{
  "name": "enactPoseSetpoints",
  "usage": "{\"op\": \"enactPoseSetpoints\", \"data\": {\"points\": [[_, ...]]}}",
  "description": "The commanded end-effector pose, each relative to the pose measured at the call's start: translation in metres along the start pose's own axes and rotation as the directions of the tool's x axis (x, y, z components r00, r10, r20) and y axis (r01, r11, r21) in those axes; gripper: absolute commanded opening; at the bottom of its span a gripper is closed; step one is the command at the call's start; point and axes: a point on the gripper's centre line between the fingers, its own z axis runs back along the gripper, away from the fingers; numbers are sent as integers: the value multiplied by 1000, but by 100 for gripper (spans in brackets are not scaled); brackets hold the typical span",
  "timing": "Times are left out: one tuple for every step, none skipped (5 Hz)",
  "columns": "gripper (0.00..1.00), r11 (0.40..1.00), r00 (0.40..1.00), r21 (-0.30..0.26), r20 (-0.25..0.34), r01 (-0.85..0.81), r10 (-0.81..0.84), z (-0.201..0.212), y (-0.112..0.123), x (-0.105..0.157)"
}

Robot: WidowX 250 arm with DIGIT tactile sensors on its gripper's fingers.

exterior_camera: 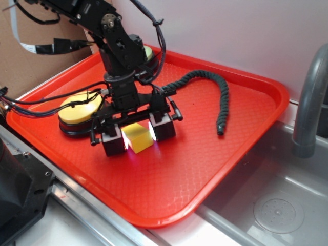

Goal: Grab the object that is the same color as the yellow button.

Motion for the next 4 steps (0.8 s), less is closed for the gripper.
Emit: {"op": "enactPoseSetpoints", "data": {"points": [[0,975,975,-32,29,221,-220,31,-9,10],[0,889,890,67,34,453,-455,76,-19,18],[0,755,754,37,44,655,-656,107,-17,20],[0,679,674,77,79,730,-734,136,-8,23]]}}
